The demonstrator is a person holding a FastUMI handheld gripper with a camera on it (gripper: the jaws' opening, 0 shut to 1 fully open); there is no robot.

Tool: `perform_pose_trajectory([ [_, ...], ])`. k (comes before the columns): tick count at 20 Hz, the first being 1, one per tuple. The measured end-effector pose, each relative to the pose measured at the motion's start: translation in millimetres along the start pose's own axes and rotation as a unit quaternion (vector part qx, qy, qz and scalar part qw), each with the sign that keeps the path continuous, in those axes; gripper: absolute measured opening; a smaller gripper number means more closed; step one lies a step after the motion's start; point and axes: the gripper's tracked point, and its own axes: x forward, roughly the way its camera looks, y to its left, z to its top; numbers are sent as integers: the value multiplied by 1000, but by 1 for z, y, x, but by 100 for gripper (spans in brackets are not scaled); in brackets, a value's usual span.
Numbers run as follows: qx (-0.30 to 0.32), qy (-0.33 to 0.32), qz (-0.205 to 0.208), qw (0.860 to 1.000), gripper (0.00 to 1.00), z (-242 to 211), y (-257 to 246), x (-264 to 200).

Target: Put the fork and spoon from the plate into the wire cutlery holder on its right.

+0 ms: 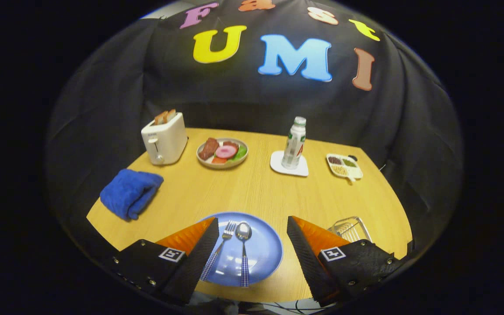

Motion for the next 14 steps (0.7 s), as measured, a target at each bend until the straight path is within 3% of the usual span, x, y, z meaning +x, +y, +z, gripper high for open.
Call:
perform_pose_trajectory([
  [8, -29, 185, 8, 982, 97, -79, 2, 29],
  [12, -53, 248, 13, 967, 84, -100, 3, 30],
  [14, -53, 267, 15, 962, 84, -106, 3, 32],
])
